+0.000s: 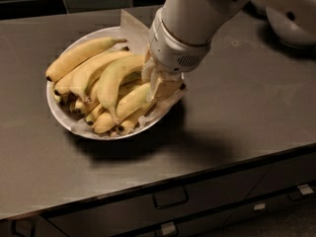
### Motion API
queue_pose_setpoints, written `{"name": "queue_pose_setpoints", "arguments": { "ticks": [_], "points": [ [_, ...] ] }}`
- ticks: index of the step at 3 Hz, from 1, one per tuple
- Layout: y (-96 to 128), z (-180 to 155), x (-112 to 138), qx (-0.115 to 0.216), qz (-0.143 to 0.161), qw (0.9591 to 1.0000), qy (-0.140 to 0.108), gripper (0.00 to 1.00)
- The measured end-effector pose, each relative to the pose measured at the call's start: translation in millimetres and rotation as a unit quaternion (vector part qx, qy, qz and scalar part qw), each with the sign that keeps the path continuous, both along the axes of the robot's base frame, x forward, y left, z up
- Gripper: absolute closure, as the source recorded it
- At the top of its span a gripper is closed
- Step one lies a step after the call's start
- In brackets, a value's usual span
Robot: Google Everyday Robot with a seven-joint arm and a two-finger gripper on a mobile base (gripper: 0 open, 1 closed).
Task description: Pick banana from white bowl
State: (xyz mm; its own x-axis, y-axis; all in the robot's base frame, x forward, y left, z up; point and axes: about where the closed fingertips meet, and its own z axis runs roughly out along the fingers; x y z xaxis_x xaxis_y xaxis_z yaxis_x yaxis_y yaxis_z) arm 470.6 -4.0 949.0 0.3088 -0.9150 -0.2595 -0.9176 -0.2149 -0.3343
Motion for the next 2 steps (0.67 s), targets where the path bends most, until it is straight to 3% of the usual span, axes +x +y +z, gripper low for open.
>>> {"name": "queue_pose_setpoints", "arguments": {
  "ticks": [2],
  "points": [
    [-15.7, 31.2, -0.5, -0.036, -0.018, 0.9989, -0.025, 1.0]
  ]
}}
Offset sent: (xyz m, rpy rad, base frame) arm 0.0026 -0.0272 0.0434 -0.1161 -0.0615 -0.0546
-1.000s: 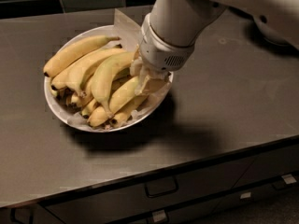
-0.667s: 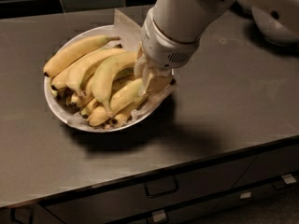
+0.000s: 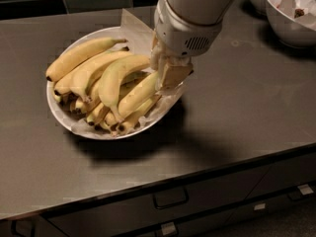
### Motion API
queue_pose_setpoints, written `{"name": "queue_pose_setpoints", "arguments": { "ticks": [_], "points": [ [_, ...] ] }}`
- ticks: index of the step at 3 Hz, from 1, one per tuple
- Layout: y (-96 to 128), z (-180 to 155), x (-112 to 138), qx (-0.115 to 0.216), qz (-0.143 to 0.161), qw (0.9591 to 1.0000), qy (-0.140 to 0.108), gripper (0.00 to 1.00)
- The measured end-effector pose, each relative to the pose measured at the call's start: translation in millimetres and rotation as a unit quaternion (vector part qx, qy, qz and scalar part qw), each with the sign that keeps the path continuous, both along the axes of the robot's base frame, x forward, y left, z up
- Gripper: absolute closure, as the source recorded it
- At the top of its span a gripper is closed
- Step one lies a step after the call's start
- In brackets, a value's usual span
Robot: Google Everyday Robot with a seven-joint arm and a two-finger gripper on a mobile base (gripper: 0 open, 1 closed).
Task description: Pick banana from white bowl
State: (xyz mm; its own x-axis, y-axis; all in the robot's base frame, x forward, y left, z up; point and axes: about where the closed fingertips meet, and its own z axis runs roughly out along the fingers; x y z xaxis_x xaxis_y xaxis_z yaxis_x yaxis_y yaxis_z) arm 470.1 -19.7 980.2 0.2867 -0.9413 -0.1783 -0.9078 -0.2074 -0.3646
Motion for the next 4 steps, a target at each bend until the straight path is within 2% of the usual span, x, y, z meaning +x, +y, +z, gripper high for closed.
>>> {"name": "queue_pose_setpoints", "arguments": {
  "ticks": [1, 2, 3, 4],
  "points": [
    [-0.2, 0.9, -0.4, -0.001, 0.0, 1.0, -0.001, 1.0],
    [-4.0, 16.6, -2.7, -0.013, -0.007, 0.9997, -0.018, 1.0],
    [-8.1, 40.2, -6.5, -0.029, -0.014, 0.9985, -0.044, 1.0],
    [5.4, 85.7, -17.4, -0.038, 0.002, 0.9947, -0.095, 1.0]
  ]
}}
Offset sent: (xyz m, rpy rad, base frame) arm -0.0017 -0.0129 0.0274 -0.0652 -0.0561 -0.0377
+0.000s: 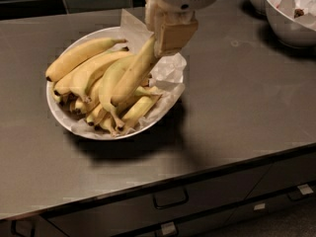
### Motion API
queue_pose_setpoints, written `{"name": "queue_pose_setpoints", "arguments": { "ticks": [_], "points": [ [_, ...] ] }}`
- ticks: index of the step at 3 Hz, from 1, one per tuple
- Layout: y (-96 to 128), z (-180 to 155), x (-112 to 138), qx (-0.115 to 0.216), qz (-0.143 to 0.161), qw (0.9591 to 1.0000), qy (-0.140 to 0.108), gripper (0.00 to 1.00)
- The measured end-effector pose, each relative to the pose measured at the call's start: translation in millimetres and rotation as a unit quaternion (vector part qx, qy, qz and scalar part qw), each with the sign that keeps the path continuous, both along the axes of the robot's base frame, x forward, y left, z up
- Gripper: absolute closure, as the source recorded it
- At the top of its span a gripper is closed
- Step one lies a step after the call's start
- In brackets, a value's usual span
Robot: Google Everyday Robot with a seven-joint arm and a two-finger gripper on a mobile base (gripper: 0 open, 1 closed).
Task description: Pick banana from white bowl
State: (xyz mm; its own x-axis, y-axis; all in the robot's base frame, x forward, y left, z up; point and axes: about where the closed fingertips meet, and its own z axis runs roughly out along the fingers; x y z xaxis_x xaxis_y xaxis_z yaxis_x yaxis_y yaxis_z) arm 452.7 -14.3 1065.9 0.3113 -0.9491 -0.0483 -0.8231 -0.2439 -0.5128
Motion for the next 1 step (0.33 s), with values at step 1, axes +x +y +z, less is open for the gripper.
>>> {"name": "queue_pose_setpoints", "arguments": {
  "ticks": [1],
  "points": [
    [1.8, 8.8, -5.7, 0.002, 0.002, 0.9999, -0.01, 1.0]
  ]
}}
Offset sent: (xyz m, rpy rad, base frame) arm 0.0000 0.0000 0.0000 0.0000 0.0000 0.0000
